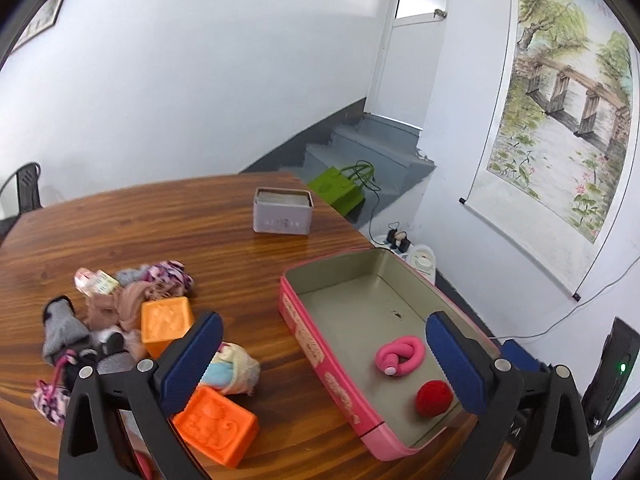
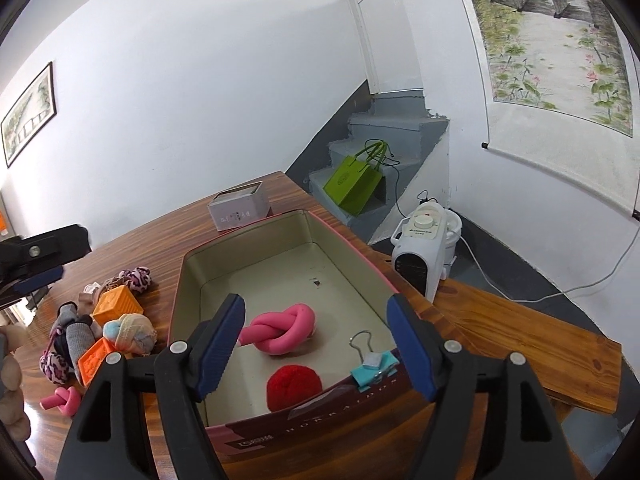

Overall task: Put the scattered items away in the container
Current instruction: 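Open both grippers over the pink tin, dropping knot and pompom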

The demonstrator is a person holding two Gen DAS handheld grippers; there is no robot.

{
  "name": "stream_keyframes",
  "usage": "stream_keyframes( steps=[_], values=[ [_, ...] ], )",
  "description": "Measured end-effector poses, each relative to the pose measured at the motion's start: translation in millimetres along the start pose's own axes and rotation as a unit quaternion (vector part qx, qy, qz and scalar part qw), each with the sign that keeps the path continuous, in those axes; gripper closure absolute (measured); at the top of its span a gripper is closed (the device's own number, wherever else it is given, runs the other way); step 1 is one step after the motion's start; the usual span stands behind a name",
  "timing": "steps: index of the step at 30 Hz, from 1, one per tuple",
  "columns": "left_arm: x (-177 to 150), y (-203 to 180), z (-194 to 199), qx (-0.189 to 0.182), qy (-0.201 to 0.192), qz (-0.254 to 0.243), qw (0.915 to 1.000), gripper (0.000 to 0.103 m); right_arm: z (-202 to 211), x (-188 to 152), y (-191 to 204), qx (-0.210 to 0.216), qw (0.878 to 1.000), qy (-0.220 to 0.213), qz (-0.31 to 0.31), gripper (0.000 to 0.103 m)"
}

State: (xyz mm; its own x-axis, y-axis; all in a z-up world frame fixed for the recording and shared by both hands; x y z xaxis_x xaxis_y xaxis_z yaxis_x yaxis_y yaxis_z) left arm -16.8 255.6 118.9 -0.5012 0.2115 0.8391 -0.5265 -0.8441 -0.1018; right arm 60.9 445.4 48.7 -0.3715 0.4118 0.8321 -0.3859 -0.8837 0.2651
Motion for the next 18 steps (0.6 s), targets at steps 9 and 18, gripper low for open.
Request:
stream_keyframes(
  steps=[9,18],
  values=[
    [-18.5,54.0,34.5,0.050,-0.010,0.019,0.9985,0.000,6.8,-0.9,7.7,-0.044,0.998,-0.042,0.026,0.026],
    [-67.6,156.3,73.5,0.138,-0.006,0.090,0.9863,0.000,27.6,-10.7,52.8,-0.001,0.998,-0.053,0.024,0.026]
  ],
)
Point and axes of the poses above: each gripper's, at about its wrist camera, not at the fingertips, and z roughly against the way its jaws point, y to its left, x to its top, the point moved 2 cm from there along -z, roughly the way its jaws point, and after that the axes turned 5 degrees about -z, right-handed, at the moved point
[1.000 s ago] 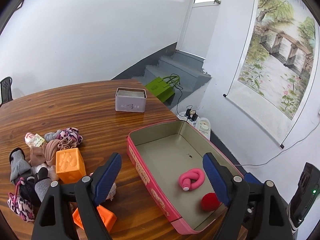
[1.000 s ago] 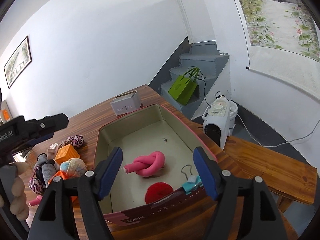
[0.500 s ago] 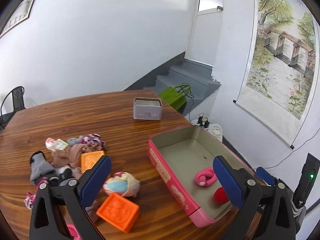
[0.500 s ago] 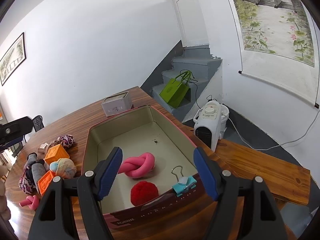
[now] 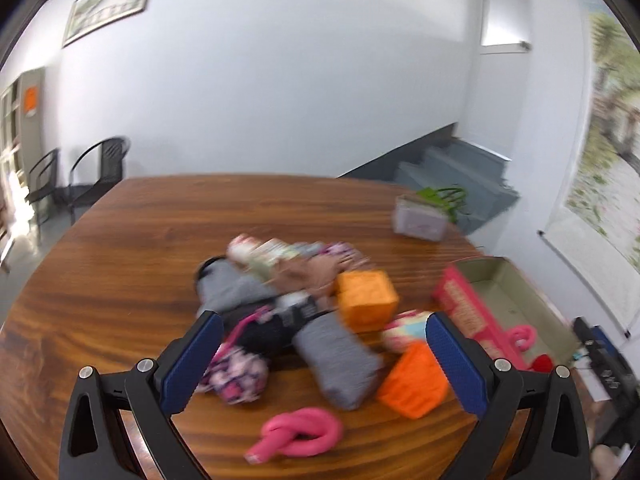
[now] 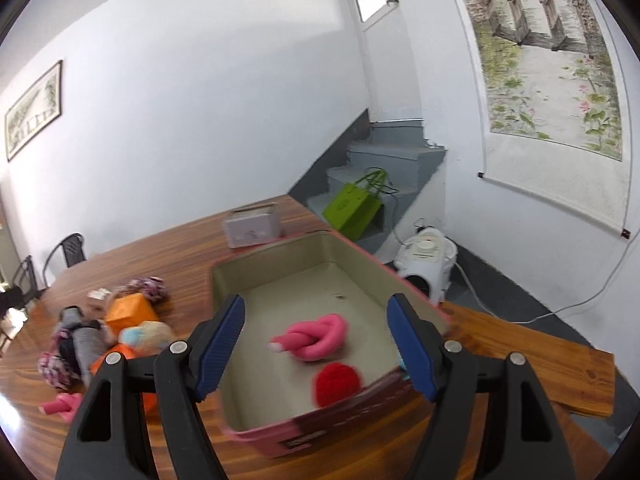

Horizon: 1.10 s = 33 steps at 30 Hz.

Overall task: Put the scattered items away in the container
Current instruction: 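Open both grippers over the pink tin, dropping knot and pompom, then grasp the second pink foam knot with the left gripper while the right grasps the orange cube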

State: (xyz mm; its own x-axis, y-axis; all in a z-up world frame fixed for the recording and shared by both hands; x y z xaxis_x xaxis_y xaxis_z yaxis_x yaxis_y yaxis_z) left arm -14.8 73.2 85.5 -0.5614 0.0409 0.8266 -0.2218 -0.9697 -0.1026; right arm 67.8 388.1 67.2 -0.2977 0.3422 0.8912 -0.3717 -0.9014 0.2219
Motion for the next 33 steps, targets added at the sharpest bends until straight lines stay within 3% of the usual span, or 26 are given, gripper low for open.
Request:
stream_keyframes(
  steps=[5,11,18,28,33],
  values=[
    [-35.2,52.1,-16.2,0.021,0.048,0.045,0.9976,0.000,11.2,-7.1,64.5,0.082,0.994,0.020,0.062,0.022],
    [-50.3,60.6,-15.7,0.007,0.062,0.052,0.9967,0.000,-9.4,-37.7,128.0,0.186,0.967,0.112,0.135,0.022],
    [-61.8,46.3,-18.0,-0.014,0.079,0.023,0.9965,0.000,-47.2,-65.1,142.3,0.183,0.950,0.179,0.178,0.022],
    [-82.2,7.6,-43.3,-0.039,0.127,-0.056,0.9895,0.000,-74.9,-66.7,145.2,0.193,0.942,0.214,0.175,0.022],
    [-84.4,2.1,-56.5,-0.036,0.141,-0.059,0.9875,0.000,-78.7,-68.7,142.7,0.201,0.940,0.223,0.161,0.022]
  ],
)
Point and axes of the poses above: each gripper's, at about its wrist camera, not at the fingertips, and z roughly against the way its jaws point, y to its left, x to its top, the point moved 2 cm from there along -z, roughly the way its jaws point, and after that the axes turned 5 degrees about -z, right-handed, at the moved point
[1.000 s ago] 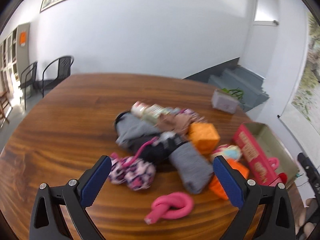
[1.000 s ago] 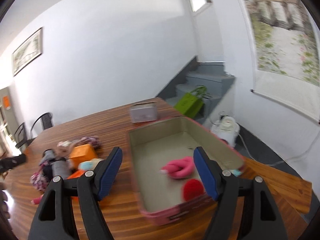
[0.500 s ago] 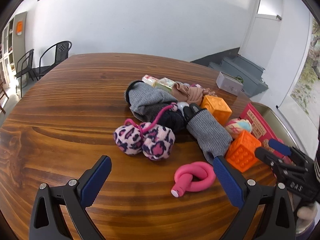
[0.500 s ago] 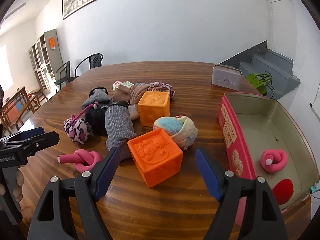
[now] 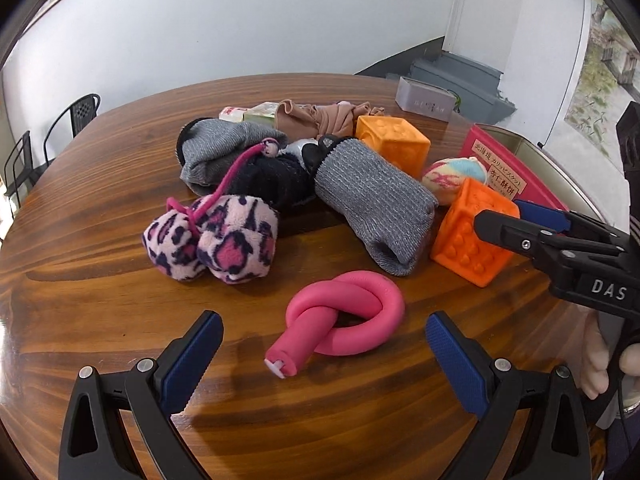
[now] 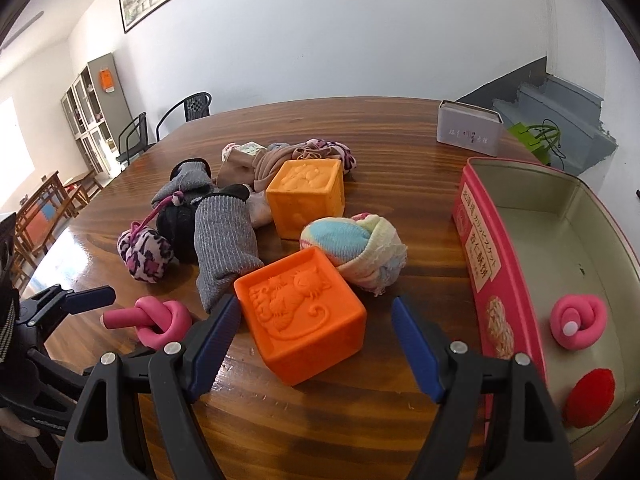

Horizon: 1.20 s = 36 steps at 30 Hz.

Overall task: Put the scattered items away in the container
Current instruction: 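Grasp the second pink foam knot with the left gripper while the right grasps the orange cube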

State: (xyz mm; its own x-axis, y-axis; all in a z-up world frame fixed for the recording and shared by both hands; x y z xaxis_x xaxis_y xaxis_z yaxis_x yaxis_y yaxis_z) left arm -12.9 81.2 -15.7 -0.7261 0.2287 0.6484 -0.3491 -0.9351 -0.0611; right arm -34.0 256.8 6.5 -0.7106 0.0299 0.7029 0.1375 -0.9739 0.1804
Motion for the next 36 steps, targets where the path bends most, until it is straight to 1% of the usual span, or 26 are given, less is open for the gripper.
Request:
stream_keyframes(
  steps=[3,6,9,10,14,17,20,28,32,36],
  values=[
    [1.2,0.3,-7.0,0.010,0.006,0.003,0.9999,0.000,-0.5,0.4,-2.7,0.006,1.000,0.003,-0.010,0.022],
    [1.1,3.8,-13.9,0.021,0.016,0.016,0.9995,0.000,0.9,-1.6,-0.5,0.005,1.000,0.002,-0.010,0.022],
    [1.0,7.2,-17.6,0.012,0.021,0.032,0.9992,0.000,3.0,-2.4,1.3,0.009,1.000,0.000,-0.011,0.022],
    [1.3,7.6,-17.7,0.014,0.021,0.034,0.9991,0.000,3.5,-2.5,2.1,0.010,1.000,-0.001,-0.011,0.022],
    [2.7,3.1,-20.8,0.028,0.029,0.024,0.9989,0.000,3.4,-3.2,4.0,0.011,1.000,-0.002,-0.009,0.022],
    [2.9,-4.1,-24.5,0.050,0.042,0.005,0.9979,0.000,0.7,-4.6,5.1,0.008,1.000,0.002,-0.008,0.022],
    [2.8,-5.3,-25.0,0.045,0.041,0.002,0.9982,0.000,0.7,-5.6,6.4,0.005,1.000,0.000,-0.005,0.022],
    [1.0,-4.9,-23.8,0.050,0.041,0.007,0.9979,0.000,3.5,-6.2,2.1,-0.011,1.000,-0.008,-0.008,0.022],
    [-0.3,-5.2,-23.6,0.056,0.040,0.015,0.9975,0.000,2.7,-5.7,-3.0,-0.005,1.000,-0.005,-0.024,0.022],
    [3.3,-5.5,-26.5,0.059,0.040,0.019,0.9973,0.000,-0.7,-7.6,-1.5,0.000,1.000,0.003,-0.024,0.022]
  ],
)
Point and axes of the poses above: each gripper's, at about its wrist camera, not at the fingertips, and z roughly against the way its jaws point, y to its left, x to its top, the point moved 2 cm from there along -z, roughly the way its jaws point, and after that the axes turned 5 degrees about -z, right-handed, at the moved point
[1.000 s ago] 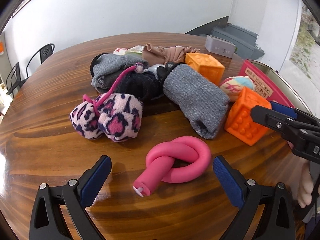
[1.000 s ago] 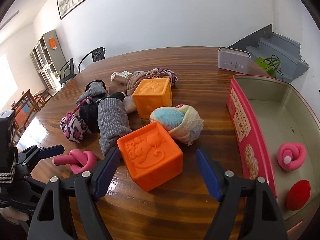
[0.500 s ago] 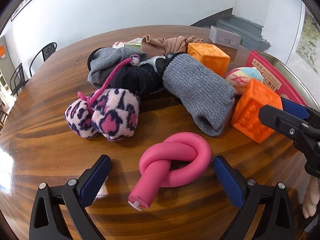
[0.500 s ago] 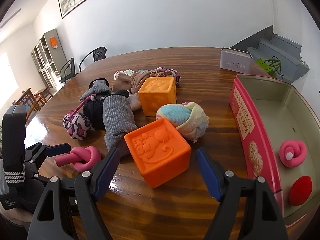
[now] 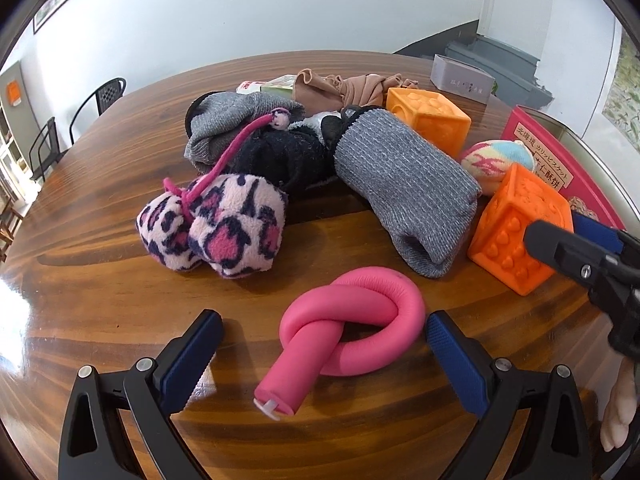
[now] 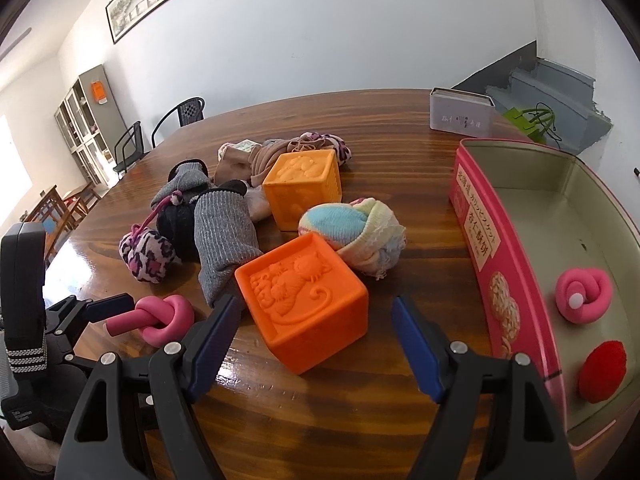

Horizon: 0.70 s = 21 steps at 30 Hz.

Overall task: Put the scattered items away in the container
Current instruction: 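Grasp the second pink foam knot with the left gripper while the right grasps the orange cube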

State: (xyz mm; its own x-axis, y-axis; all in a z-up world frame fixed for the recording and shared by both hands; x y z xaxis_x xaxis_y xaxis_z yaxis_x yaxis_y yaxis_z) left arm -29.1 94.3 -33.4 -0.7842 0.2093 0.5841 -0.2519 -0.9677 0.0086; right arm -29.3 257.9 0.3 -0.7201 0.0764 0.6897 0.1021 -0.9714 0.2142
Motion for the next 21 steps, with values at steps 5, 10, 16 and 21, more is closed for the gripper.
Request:
stream_keyframes(
  steps=[5,10,16,21],
  values=[
    [-2.6,-4.2,3.4,-0.033,-0.007,-0.021,0.9992,0.001,-3.2,-2.8,5.2,-0.002,1.000,0.004,0.009,0.022],
    [-6.0,-7.3,12.9,-0.036,-0.026,-0.031,0.9985,0.038,-3.9,-4.2,6.7,-0.003,1.000,0.006,0.012,0.022],
    [-4.7,-11.7,16.3,-0.047,-0.026,-0.043,0.9977,0.038,-1.9,-5.2,5.6,-0.004,1.000,0.003,0.005,0.022],
    [-4.7,-2.2,17.2,-0.067,-0.035,-0.013,0.9970,0.039,2.1,-3.9,3.7,-0.001,1.000,-0.004,0.002,0.022]
  ],
)
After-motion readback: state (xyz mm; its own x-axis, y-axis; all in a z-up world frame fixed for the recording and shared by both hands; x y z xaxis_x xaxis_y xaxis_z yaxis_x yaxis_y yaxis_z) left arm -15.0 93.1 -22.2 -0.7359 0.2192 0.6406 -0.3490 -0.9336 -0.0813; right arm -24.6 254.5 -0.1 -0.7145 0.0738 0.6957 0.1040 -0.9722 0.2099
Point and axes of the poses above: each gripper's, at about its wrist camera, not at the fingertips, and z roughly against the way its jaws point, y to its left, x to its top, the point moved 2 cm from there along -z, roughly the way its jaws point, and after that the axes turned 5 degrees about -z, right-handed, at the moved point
